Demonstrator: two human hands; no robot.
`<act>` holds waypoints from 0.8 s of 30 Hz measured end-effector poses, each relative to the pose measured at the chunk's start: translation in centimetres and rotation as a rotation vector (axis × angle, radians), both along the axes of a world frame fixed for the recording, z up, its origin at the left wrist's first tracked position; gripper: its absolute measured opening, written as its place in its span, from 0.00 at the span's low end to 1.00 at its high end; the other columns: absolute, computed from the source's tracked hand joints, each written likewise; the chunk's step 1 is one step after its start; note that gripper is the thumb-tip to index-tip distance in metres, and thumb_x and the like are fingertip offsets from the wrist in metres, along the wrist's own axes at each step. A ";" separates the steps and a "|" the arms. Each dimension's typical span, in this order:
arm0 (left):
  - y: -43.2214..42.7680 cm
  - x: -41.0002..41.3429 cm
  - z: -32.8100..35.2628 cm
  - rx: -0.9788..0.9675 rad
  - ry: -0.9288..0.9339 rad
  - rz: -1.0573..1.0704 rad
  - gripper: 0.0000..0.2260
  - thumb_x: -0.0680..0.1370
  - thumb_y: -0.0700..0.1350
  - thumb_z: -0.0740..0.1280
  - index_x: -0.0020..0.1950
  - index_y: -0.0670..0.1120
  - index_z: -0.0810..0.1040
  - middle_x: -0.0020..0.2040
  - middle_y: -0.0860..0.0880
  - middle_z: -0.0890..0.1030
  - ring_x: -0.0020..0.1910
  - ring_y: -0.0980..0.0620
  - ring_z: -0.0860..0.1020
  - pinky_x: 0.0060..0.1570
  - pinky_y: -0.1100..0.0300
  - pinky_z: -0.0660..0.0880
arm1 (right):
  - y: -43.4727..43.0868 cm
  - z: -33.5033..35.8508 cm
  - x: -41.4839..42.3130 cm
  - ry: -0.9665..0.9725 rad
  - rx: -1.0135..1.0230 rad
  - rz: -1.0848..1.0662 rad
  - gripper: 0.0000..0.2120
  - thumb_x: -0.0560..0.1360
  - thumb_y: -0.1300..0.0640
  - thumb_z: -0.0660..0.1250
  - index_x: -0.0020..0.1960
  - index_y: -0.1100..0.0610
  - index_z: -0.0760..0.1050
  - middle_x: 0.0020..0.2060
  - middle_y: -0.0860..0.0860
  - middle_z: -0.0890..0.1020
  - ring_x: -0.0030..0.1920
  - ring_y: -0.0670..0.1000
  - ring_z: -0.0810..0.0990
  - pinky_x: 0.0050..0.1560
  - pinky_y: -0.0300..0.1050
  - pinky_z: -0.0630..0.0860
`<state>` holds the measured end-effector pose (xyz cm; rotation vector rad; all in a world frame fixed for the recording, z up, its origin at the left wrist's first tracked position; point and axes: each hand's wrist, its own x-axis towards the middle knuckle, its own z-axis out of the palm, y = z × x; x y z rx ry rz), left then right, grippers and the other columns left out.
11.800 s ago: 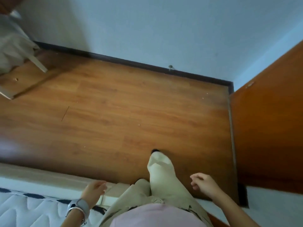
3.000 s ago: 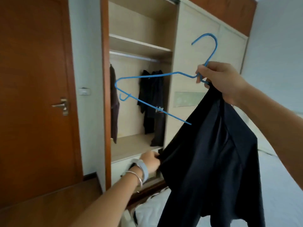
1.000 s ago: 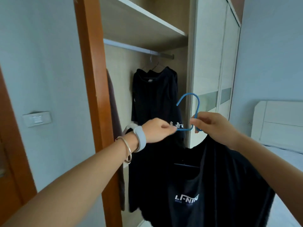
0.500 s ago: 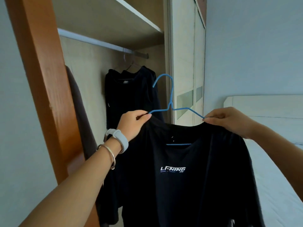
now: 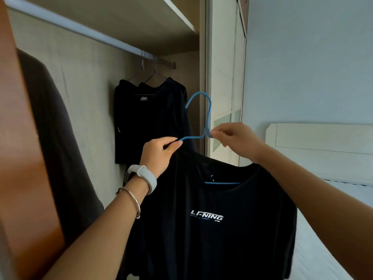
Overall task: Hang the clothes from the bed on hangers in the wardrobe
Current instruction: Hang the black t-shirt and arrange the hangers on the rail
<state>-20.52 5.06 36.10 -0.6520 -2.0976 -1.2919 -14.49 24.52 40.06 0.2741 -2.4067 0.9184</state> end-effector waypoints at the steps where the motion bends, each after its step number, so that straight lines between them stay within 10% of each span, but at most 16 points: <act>1: -0.1 -0.8 -0.1 0.021 -0.002 0.004 0.14 0.76 0.46 0.66 0.58 0.41 0.79 0.53 0.48 0.82 0.49 0.58 0.76 0.38 0.85 0.67 | 0.0 0.2 -1.1 0.010 -0.045 -0.004 0.07 0.77 0.52 0.62 0.46 0.51 0.78 0.28 0.46 0.73 0.29 0.43 0.70 0.35 0.33 0.68; 6: -0.2 -5.6 -0.9 0.008 -0.040 0.097 0.12 0.76 0.48 0.65 0.54 0.43 0.82 0.36 0.52 0.80 0.33 0.62 0.75 0.35 0.79 0.70 | 2.1 1.0 -6.5 -0.027 -0.106 0.054 0.09 0.76 0.50 0.63 0.44 0.53 0.79 0.29 0.46 0.71 0.31 0.43 0.68 0.36 0.33 0.67; 11: -0.6 -11.6 0.3 -0.066 -0.063 0.262 0.13 0.77 0.51 0.62 0.47 0.45 0.82 0.41 0.42 0.82 0.44 0.45 0.79 0.51 0.50 0.74 | 5.9 2.6 -12.6 -0.080 -0.014 0.166 0.06 0.74 0.50 0.66 0.44 0.50 0.80 0.39 0.40 0.80 0.41 0.35 0.76 0.41 0.30 0.67; 17: 1.5 -16.8 2.5 -0.116 -0.059 0.289 0.12 0.80 0.50 0.57 0.46 0.50 0.80 0.31 0.62 0.76 0.34 0.64 0.73 0.38 0.74 0.66 | 6.7 4.3 -20.8 0.009 -0.039 0.315 0.08 0.75 0.53 0.65 0.39 0.50 0.80 0.36 0.57 0.79 0.28 0.40 0.70 0.34 0.30 0.70; 24: 2.5 -19.3 5.8 -0.223 0.129 0.392 0.13 0.79 0.47 0.60 0.43 0.41 0.79 0.28 0.55 0.73 0.28 0.67 0.74 0.33 0.76 0.68 | 3.5 6.3 -26.8 0.035 -0.033 0.535 0.08 0.76 0.54 0.64 0.41 0.52 0.80 0.26 0.45 0.75 0.25 0.39 0.69 0.30 0.25 0.69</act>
